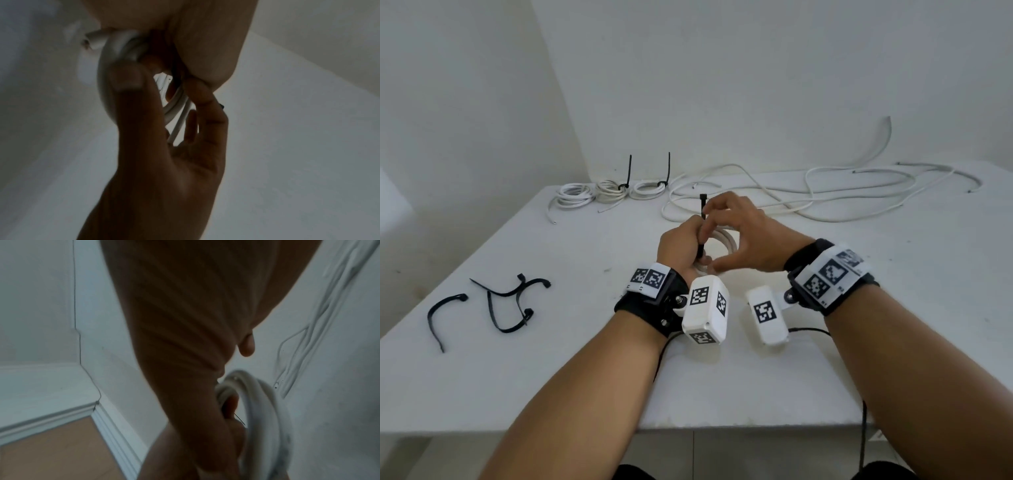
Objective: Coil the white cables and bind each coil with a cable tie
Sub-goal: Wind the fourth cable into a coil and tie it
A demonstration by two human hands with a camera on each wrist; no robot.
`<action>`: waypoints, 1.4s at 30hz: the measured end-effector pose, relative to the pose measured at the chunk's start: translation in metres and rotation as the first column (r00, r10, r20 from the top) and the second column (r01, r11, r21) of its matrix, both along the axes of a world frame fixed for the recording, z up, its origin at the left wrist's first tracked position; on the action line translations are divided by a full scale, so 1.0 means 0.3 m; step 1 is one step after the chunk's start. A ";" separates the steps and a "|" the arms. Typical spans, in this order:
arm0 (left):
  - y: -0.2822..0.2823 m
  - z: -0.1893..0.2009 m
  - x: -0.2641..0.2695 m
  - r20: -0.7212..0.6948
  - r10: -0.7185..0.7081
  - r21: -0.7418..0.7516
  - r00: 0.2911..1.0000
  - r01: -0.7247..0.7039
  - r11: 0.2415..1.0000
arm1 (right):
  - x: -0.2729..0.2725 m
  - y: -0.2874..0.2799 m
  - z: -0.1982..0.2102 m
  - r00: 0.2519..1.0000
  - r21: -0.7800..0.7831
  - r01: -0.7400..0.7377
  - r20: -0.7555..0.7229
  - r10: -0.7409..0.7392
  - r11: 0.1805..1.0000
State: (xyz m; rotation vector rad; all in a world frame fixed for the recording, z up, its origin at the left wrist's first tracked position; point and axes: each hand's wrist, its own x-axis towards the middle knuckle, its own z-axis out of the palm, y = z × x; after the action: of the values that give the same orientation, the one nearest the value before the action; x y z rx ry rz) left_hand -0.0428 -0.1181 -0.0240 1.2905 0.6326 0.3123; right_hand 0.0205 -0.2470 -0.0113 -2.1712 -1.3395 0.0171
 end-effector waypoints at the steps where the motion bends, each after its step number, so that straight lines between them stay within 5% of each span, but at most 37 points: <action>1: -0.004 0.000 -0.003 0.005 -0.003 -0.023 1.000 0.003 1.000 | -0.005 0.012 -0.004 1.000 -0.001 0.000 0.024 0.000 1.000; 8: 0.002 0.001 0.001 0.032 -0.028 -0.002 0.999 0.028 1.000 | 0.009 0.032 -0.029 0.993 0.106 -0.012 0.118 0.000 0.994; 16: 0.019 0.001 0.005 0.082 0.016 -0.025 0.996 -0.014 1.000 | 0.032 0.009 -0.014 0.999 0.361 0.050 -0.007 -0.050 0.931; 21: -0.001 -0.004 -0.001 0.118 -0.060 0.222 0.991 0.033 0.974 | 0.029 0.014 -0.012 0.993 0.462 0.116 -0.034 -0.113 0.879; 26: -0.003 -0.013 0.008 0.095 -0.117 0.311 0.989 0.082 0.947 | 0.037 0.008 -0.014 0.973 0.551 0.232 -0.124 -0.195 0.802; 31: -0.002 -0.013 0.002 0.132 -0.168 0.398 0.977 0.103 0.912 | 0.046 0.004 -0.021 0.961 0.490 0.276 -0.133 -0.243 0.827; 37: 0.010 -0.026 0.004 0.124 -0.164 0.474 0.979 0.087 0.876 | 0.052 -0.011 -0.015 0.935 0.344 0.308 -0.281 -0.216 0.887; 42: 0.023 -0.024 0.012 0.127 -0.069 0.407 0.989 0.012 0.913 | 0.032 0.003 0.006 0.845 0.503 0.362 -0.533 -0.048 0.784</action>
State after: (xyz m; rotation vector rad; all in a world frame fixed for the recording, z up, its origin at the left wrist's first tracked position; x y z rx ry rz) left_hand -0.0390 -0.1113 -0.0312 1.6616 0.4317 0.5149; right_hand 0.0302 -0.2462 -0.0095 -1.6071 -0.6667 0.0587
